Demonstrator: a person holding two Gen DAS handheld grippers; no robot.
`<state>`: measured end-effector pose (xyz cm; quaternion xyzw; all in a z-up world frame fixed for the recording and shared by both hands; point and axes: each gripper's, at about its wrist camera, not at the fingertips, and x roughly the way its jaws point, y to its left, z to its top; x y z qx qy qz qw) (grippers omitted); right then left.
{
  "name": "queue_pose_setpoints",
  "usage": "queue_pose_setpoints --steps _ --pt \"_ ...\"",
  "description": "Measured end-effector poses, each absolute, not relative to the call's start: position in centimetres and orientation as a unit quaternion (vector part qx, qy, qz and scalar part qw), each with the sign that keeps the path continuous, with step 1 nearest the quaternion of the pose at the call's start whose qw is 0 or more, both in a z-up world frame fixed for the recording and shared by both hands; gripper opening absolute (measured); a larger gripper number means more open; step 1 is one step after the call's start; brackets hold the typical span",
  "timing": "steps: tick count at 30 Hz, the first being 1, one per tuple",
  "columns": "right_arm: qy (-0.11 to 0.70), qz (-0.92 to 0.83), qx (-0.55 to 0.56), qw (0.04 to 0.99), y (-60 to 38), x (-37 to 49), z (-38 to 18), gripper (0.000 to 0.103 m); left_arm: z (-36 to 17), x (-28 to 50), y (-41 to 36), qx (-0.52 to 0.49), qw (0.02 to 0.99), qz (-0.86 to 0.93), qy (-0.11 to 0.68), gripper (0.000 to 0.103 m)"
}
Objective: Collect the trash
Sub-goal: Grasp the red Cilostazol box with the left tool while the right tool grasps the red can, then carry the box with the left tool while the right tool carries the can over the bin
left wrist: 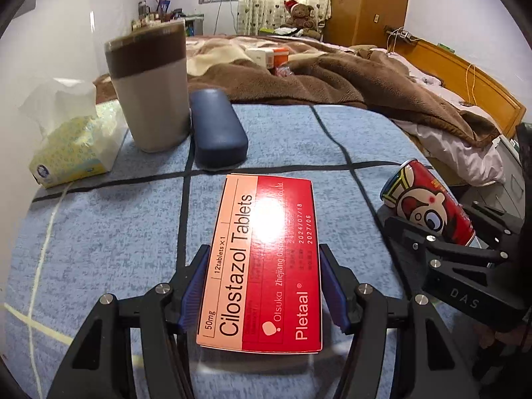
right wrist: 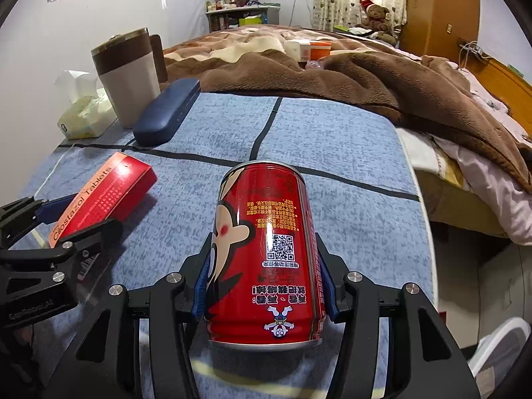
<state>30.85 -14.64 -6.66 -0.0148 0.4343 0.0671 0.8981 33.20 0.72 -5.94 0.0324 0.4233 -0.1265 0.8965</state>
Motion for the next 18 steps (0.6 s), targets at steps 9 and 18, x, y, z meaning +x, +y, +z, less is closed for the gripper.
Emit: queue_pose_setpoints --steps 9,18 --pt "0.406 0.057 0.001 0.912 -16.0 27.3 -3.9 0.054 -3.2 29.6 0.0 0.02 0.905 -0.141 0.4 0.064" --pt "0.379 0.027 0.016 0.925 -18.7 22.3 -1.2 0.054 0.0 25.1 -2.2 0.023 0.915 -0.17 0.366 0.064"
